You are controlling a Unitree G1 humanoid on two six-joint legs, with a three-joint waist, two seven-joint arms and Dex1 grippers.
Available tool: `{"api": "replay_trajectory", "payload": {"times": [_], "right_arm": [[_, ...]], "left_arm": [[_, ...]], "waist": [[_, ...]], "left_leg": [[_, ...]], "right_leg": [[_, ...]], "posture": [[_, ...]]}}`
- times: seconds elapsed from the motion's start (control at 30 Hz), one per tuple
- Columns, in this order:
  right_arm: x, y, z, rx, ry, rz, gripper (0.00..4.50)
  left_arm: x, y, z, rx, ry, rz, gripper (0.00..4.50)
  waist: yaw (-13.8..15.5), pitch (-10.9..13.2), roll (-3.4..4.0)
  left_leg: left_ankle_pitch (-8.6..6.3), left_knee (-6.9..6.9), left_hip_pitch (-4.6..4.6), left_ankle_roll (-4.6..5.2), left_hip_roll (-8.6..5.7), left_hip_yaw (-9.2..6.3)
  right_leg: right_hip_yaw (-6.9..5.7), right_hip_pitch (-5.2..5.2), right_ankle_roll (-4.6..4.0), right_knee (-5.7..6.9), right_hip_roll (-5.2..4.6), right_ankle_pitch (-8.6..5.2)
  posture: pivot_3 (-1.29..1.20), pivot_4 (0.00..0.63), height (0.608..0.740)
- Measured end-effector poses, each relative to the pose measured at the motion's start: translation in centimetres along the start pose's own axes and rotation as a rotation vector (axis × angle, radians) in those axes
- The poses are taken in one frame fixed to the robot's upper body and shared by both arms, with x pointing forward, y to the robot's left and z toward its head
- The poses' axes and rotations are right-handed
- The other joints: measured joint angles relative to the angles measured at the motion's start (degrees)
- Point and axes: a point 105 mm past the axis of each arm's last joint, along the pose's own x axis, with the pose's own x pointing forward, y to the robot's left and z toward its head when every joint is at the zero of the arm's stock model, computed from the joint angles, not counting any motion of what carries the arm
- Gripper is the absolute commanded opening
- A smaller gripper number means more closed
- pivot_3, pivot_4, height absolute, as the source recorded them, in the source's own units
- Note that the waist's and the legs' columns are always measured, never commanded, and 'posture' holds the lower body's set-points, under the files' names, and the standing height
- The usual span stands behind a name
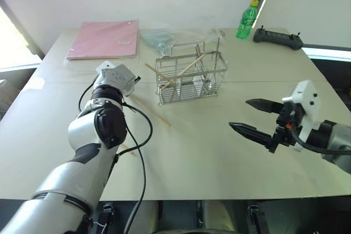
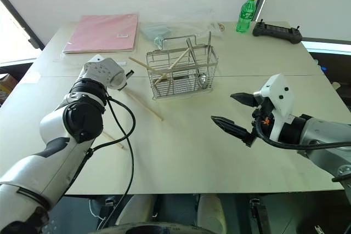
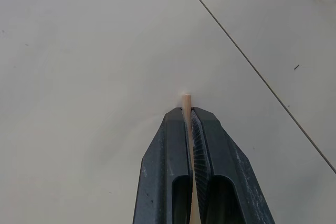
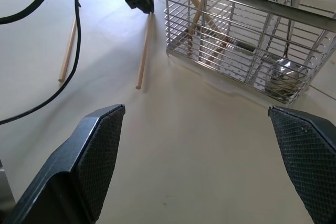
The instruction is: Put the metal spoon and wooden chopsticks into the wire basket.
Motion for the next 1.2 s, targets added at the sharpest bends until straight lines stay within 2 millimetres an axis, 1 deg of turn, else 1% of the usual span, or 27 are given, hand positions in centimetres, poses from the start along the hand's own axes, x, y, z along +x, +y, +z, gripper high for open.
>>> {"api": "replay_trajectory", "payload": {"times": [0.23, 0.5, 0.6, 0.67, 0.77, 0.87, 0.93, 1.03, 1.1, 1.17, 1.2], "right_arm": [[0.1, -0.3, 0.3, -0.004, -0.014, -0.013, 4.5], [0.1, -0.3, 0.3, -0.001, -0.013, -0.014, 4.5], [0.1, -0.3, 0.2, 0.001, -0.01, -0.01, 4.5], [0.1, -0.4, 0.1, 0.008, -0.009, -0.009, 4.5], [0.1, -0.4, 0.1, 0.008, -0.009, -0.007, 4.5], [0.1, -0.4, 0.3, 0.003, -0.014, -0.007, 4.5], [0.1, -0.4, 0.4, 0.0, -0.018, -0.007, 4.5], [0.1, -0.4, 0.3, 0.001, -0.019, -0.006, 4.5], [0.1, -0.4, 0.4, 0.001, -0.019, -0.006, 4.5], [0.1, -0.4, 0.3, 0.002, -0.019, -0.006, 4.5], [0.1, -0.4, 0.3, 0.002, -0.019, -0.006, 4.5]], "left_arm": [[0.0, -0.1, 0.0, -0.014, 0.001, -0.005, 0.02], [0.0, -0.1, 0.0, -0.019, 0.001, -0.008, 0.02], [0.0, 0.0, 0.3, -0.035, 0.01, -0.014, 0.02], [-0.1, 0.3, 0.9, -0.046, 0.018, -0.024, 0.02], [-0.3, 1.1, 2.7, -0.073, 0.001, -0.032, 0.02], [-1.3, 0.8, 4.7, -0.092, -0.039, -0.065, 0.02], [-2.3, 0.4, 6.5, -0.095, -0.086, -0.093, 0.02], [-3.9, 0.5, 9.8, -0.089, -0.195, -0.136, 0.02], [-5.3, 0.3, 12.3, -0.047, -0.301, -0.186, 0.02], [-7.2, -0.3, 14.7, -0.014, -0.409, -0.26, 0.02], [-8.6, -1.0, 16.0, 0.021, -0.484, -0.315, 0.02]], "waist": [[0.0, 0.0, 0.0], [0.0, 0.0, 0.0], [0.0, 0.0, -0.01], [-0.1, 0.1, -0.1], [-0.4, 0.2, -0.31], [-0.2, 0.3, -0.45], [-0.1, 0.3, -0.48], [-0.2, 0.3, -0.49], [-0.2, 0.3, -0.49], [-0.2, 0.3, -0.49], [-0.2, 0.3, -0.49]], "left_leg": [[0.0, -0.01, -0.01, 0.0, 0.0, 0.0], [0.0, -0.01, -0.01, 0.0, 0.0, 0.0], [0.0, -0.02, -0.01, 0.0, 0.01, 0.0], [0.0, -0.03, -0.03, 0.0, 0.01, 0.0], [0.0, -0.12, -0.09, 0.0, 0.06, 0.02], [0.04, -0.14, -0.24, 0.03, 0.06, 0.02], [0.03, -0.13, -0.31, 0.02, 0.05, 0.02], [0.01, -0.14, -0.42, -0.01, 0.05, 0.04], [0.01, -0.16, -0.51, -0.01, 0.04, 0.05], [0.01, -0.17, -0.58, -0.01, 0.05, 0.05], [0.01, -0.18, -0.62, -0.01, 0.05, 0.05]], "right_leg": [[0.0, 0.0, 0.0, -0.02, 0.0, 0.0], [-0.01, 0.0, 0.0, -0.03, 0.0, 0.0], [-0.01, 0.0, 0.0, -0.04, 0.0, 0.0], [-0.01, -0.04, 0.0, -0.04, 0.01, 0.0], [-0.01, -0.18, -0.01, -0.04, 0.04, 0.01], [-0.01, -0.33, -0.04, -0.05, 0.05, 0.03], [-0.02, -0.34, -0.18, -0.15, 0.04, 0.12], [-0.02, -0.4, -0.22, -0.3, 0.05, 0.15], [-0.03, -0.47, -0.22, -0.34, 0.06, 0.16], [-0.03, -0.54, -0.23, -0.37, 0.07, 0.16], [-0.04, -0.56, -0.23, -0.4, 0.07, 0.17]], "posture": [[0.0, 0.15, 0.709], [0.0, 0.15, 0.709], [0.0, 0.15, 0.709], [0.0, 0.15, 0.709], [0.0, 0.15, 0.709], [0.0, 0.15, 0.709], [0.0, 0.15, 0.709], [0.0, 0.15, 0.709], [0.0, 0.15, 0.709], [0.0, 0.15, 0.709], [0.0, 0.15, 0.709]]}}
